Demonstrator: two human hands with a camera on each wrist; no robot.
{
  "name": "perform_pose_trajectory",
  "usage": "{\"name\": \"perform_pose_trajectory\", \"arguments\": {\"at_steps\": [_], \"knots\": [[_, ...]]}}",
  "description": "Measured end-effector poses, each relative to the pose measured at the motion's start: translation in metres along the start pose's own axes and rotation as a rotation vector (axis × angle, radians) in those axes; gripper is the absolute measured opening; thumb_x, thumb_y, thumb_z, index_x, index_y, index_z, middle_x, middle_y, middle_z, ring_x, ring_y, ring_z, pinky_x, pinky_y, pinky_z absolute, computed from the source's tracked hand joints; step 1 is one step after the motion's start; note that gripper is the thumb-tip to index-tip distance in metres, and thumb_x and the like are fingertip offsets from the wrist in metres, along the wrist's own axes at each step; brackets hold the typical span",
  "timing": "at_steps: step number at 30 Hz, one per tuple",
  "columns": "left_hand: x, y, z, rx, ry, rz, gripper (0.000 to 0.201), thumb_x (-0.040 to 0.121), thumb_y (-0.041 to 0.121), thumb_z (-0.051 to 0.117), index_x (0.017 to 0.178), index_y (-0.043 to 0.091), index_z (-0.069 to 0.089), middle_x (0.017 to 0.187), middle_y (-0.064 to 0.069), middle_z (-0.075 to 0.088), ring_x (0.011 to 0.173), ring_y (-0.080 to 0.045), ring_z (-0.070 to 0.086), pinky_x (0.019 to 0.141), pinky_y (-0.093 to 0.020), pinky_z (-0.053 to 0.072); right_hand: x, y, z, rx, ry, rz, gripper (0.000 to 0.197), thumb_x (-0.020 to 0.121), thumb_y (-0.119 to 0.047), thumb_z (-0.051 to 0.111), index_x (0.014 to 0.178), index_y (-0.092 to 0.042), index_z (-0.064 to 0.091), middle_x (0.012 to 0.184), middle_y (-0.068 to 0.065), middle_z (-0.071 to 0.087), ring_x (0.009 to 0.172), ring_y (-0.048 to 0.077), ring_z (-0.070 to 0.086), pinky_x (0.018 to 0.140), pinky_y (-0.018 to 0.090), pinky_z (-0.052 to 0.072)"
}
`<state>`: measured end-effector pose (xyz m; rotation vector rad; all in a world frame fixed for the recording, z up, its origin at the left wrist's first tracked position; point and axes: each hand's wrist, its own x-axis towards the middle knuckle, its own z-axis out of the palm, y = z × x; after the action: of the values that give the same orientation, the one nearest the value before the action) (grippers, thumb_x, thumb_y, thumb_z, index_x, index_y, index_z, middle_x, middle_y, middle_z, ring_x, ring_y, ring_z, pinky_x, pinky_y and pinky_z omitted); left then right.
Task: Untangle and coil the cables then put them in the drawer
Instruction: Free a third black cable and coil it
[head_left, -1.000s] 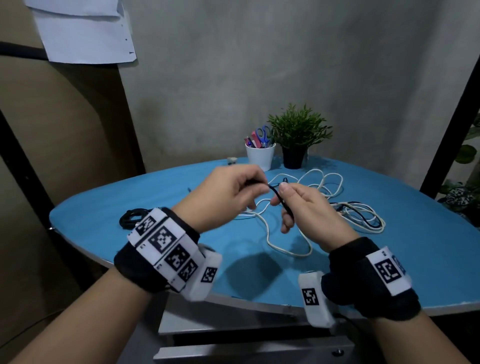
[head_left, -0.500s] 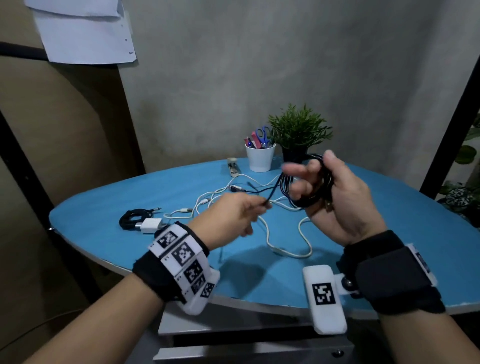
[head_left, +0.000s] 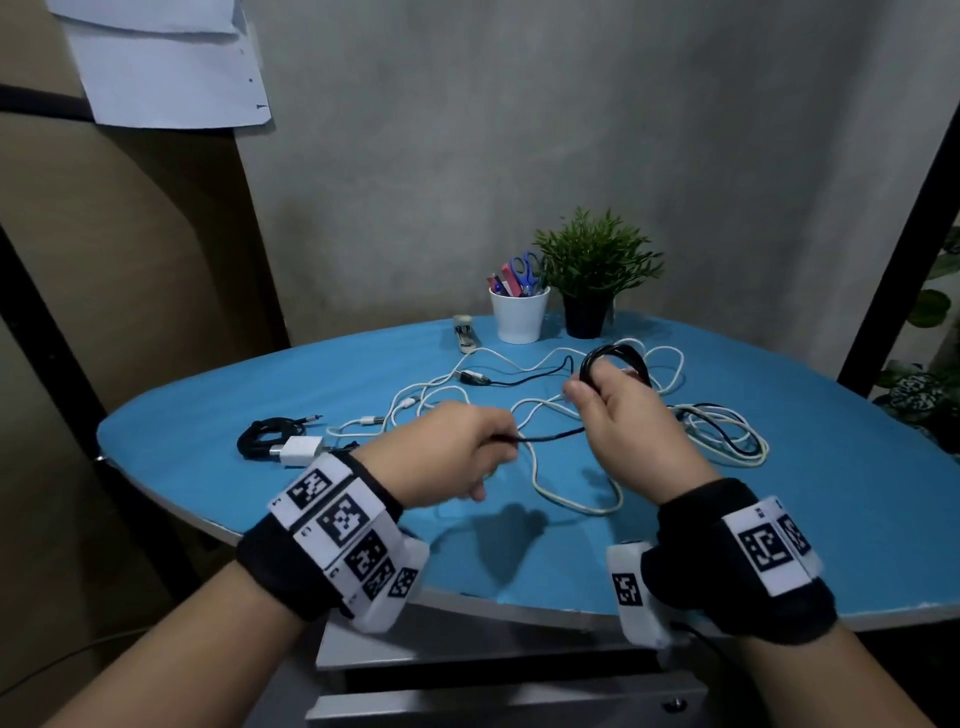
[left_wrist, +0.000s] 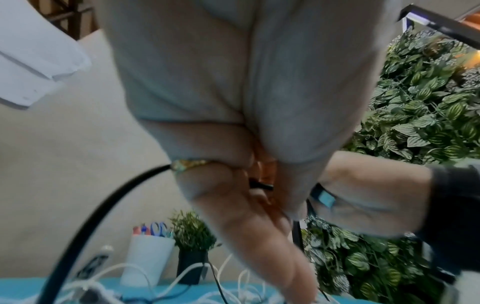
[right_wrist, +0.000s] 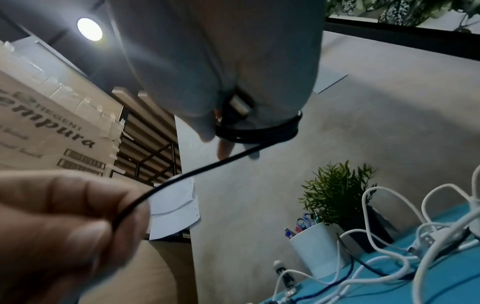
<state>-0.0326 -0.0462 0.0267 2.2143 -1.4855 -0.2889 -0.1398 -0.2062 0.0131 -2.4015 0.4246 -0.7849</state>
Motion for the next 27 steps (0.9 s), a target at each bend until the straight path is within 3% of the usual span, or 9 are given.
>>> {"name": "perform_pose_trajectory", "arguments": {"at_steps": [3,6,9,13,16,19,21,24,27], "knots": [[0.005,0.000,-0.019,0.003,0.202,0.021,0.010,0.092,0.021,0.054,0.084,0.020,0.059,0.065,0.006,0.058,0.057,-0.012,0.065,0.061,-0.029,0.055,-0.003,-0.006,-0.004,0.056,-0.147,0.042,0.030,0.098,-0.032,0.040,0.087,-0.008,0.054,0.066,0.005,0.062,0.065,0.022,0.061,0.068,0.038,0.051],[0.011,0.000,-0.036,0.012,0.412,0.100,0.008,0.090,0.021,0.058,0.083,0.020,0.062,0.074,0.007,0.056,0.059,-0.014,0.065,0.063,-0.028,0.053,-0.009,-0.018,-0.011,0.135,-0.332,0.050,0.041,0.094,-0.046,0.044,0.078,-0.013,0.063,0.048,-0.007,0.046,0.045,0.015,0.047,0.050,0.025,0.042],[0.018,-0.006,-0.042,-0.001,0.506,0.099,0.010,0.091,0.021,0.058,0.089,0.018,0.068,0.079,0.005,0.053,0.060,-0.015,0.066,0.063,-0.023,0.052,-0.012,-0.024,-0.014,0.347,-0.425,0.038,0.040,0.093,-0.041,0.050,0.065,-0.013,0.059,0.047,0.002,0.041,0.044,0.018,0.038,0.047,0.024,0.033],[0.023,-0.006,-0.025,-0.062,0.413,0.049,0.020,0.093,0.022,0.054,0.104,0.015,0.070,0.075,0.013,0.052,0.063,-0.019,0.067,0.070,-0.030,0.055,-0.009,-0.031,-0.021,0.858,-0.321,0.043,0.041,0.098,-0.031,0.042,0.062,-0.011,0.049,0.038,0.003,0.038,0.035,0.013,0.033,0.063,0.040,0.031],[0.024,0.003,-0.006,-0.161,0.259,0.011,0.021,0.096,0.019,0.049,0.109,0.018,0.065,0.071,0.010,0.054,0.061,-0.020,0.064,0.067,-0.029,0.055,-0.004,-0.038,-0.026,1.078,-0.187,0.055,0.038,0.100,-0.028,0.035,0.066,-0.011,0.043,0.056,0.007,0.063,0.036,0.013,0.045,0.056,0.029,0.041],[0.021,0.009,0.009,-0.293,0.069,-0.060,0.021,0.098,0.016,0.045,0.114,0.018,0.059,0.075,0.000,0.053,0.055,-0.016,0.061,0.054,-0.022,0.054,-0.002,-0.041,-0.024,1.342,-0.108,0.082,0.029,0.097,-0.024,0.036,0.074,-0.010,0.046,0.105,0.016,0.070,0.076,0.022,0.071,0.069,0.028,0.055],[0.017,0.011,0.015,-0.273,-0.051,-0.088,0.019,0.098,0.017,0.043,0.113,0.015,0.055,0.076,-0.004,0.053,0.053,-0.017,0.062,0.051,-0.020,0.053,0.002,-0.039,-0.020,1.436,-0.009,0.063,0.021,0.093,-0.020,0.043,0.080,-0.009,0.054,0.121,0.018,0.062,0.103,0.026,0.066,0.089,0.034,0.052],[0.010,0.012,0.020,-0.202,-0.140,-0.096,0.015,0.099,0.019,0.042,0.108,0.017,0.054,0.078,-0.003,0.058,0.053,-0.015,0.065,0.053,-0.020,0.052,0.007,-0.034,-0.015,1.299,0.132,0.031,0.019,0.091,-0.013,0.051,0.078,-0.014,0.065,0.129,0.018,0.057,0.100,0.011,0.057,0.097,0.027,0.043],[0.005,0.014,0.017,-0.193,-0.151,-0.103,0.011,0.097,0.021,0.043,0.100,0.018,0.054,0.079,-0.003,0.061,0.062,-0.022,0.070,0.062,-0.030,0.057,0.004,-0.034,-0.012,0.819,0.165,-0.060,0.018,0.096,-0.007,0.047,0.087,-0.013,0.061,0.119,-0.011,0.057,0.092,-0.014,0.054,0.082,0.006,0.038]]}}
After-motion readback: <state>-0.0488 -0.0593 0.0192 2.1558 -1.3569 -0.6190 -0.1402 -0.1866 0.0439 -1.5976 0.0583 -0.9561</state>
